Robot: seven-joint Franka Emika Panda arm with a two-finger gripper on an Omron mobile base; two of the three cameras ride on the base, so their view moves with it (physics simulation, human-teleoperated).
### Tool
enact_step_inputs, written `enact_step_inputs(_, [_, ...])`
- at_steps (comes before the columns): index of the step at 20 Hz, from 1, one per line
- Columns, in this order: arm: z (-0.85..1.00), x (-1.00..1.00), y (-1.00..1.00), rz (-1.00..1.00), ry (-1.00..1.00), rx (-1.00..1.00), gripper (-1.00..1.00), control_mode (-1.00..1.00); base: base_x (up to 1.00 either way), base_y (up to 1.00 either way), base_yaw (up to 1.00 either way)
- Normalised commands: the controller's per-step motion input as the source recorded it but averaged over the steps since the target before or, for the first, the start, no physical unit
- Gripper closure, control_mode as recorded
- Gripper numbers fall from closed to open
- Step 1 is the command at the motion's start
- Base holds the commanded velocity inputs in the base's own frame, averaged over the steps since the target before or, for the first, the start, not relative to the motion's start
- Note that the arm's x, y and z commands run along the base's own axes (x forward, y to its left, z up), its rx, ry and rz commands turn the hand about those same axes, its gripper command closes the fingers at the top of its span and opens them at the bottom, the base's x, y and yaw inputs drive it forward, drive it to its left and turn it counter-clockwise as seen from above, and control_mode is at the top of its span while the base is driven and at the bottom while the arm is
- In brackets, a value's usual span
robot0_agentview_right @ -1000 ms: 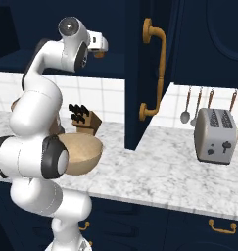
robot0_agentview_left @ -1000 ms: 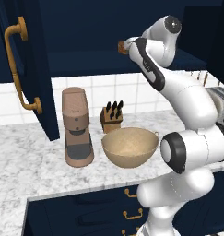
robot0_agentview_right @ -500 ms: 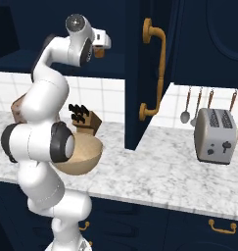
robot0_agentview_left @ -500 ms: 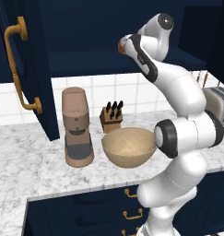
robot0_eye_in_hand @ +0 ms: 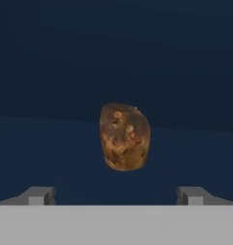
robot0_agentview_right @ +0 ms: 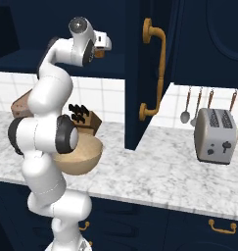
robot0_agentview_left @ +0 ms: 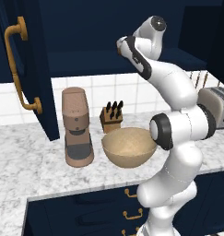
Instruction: Open the cabinet, pick up the bread from the cabinet and place it in the basket. Then move the basket to the dining counter.
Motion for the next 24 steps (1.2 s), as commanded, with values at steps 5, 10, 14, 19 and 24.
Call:
enact_step_inputs(5, [-0.09, 0.40, 0.00, 0.00, 0.03, 0.00, -1.00, -1.00, 0.00, 0.00, 0.00])
enact_step_inputs(10, [-0.03, 0.46, 0.00, 0.00, 0.01, 0.00, -1.00, -1.00, 0.00, 0.00, 0.00])
enact_step_inputs(14, [-0.05, 0.41, 0.00, 0.00, 0.01, 0.00, -1.00, -1.00, 0.00, 0.00, 0.00])
enact_step_inputs(19, [-0.09, 0.43, 0.00, 0.00, 0.02, 0.00, -1.00, -1.00, 0.00, 0.00, 0.00])
enact_step_inputs(24, [-0.09, 0.37, 0.01, 0.00, 0.01, 0.00, 1.00, -1.00, 0.00, 0.00, 0.00])
